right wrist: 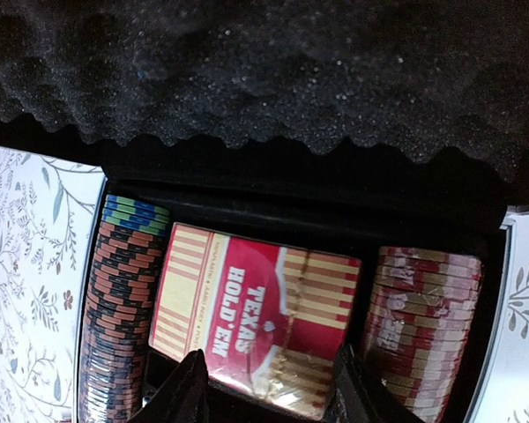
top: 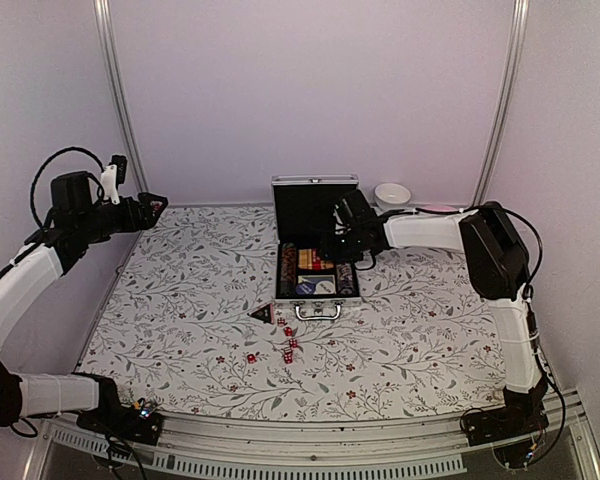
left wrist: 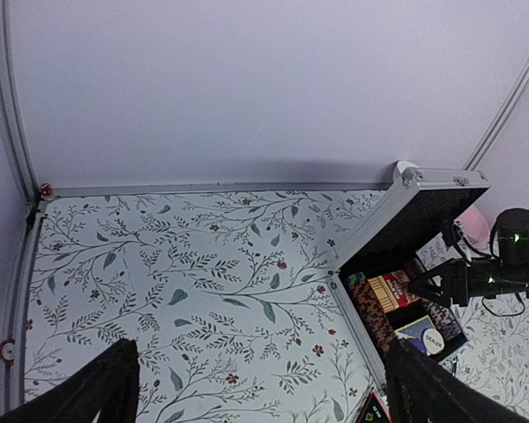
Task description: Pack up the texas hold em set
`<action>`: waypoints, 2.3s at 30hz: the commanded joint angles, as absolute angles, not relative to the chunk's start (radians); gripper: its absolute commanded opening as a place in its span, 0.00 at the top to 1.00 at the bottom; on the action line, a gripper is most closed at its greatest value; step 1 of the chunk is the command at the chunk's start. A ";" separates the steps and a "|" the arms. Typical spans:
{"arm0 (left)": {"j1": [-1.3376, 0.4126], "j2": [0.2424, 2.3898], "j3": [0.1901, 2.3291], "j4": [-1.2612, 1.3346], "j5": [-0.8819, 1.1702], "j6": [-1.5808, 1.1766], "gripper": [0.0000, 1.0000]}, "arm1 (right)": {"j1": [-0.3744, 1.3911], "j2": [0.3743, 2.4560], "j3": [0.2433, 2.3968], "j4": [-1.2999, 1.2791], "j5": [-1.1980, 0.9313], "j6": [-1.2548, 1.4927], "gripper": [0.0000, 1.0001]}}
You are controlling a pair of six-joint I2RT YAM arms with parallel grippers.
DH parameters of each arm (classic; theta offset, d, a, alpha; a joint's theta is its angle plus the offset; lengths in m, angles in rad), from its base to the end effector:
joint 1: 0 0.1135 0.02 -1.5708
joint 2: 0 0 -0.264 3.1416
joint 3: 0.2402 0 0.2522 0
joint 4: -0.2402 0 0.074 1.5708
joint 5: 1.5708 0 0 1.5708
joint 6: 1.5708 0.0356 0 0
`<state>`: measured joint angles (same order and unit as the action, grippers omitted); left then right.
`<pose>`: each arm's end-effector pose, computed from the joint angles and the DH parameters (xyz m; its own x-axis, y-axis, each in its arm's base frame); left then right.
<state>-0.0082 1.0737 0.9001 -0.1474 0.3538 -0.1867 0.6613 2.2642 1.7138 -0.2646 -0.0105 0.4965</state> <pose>0.2475 -0.0144 0.3284 -0.3725 -0.1711 -0.9121 0.2721 0.9196 -0.2835 0.3976 0.3099 0.1598 -0.8002 -0.0191 -0.5994 -0.2714 0.9029 0.3334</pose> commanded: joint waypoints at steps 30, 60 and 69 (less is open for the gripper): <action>-0.052 1.100 0.862 -0.102 0.410 -0.265 0.06 | 0.689 2.012 1.604 -0.177 -0.072 0.321 0.39; -0.387 0.954 0.179 0.761 -0.048 -0.255 0.09 | 1.098 2.151 1.712 -0.678 0.119 0.666 0.54; -0.388 0.934 0.179 0.728 -0.064 -0.248 0.08 | 1.112 2.261 1.819 -0.734 0.133 0.714 0.60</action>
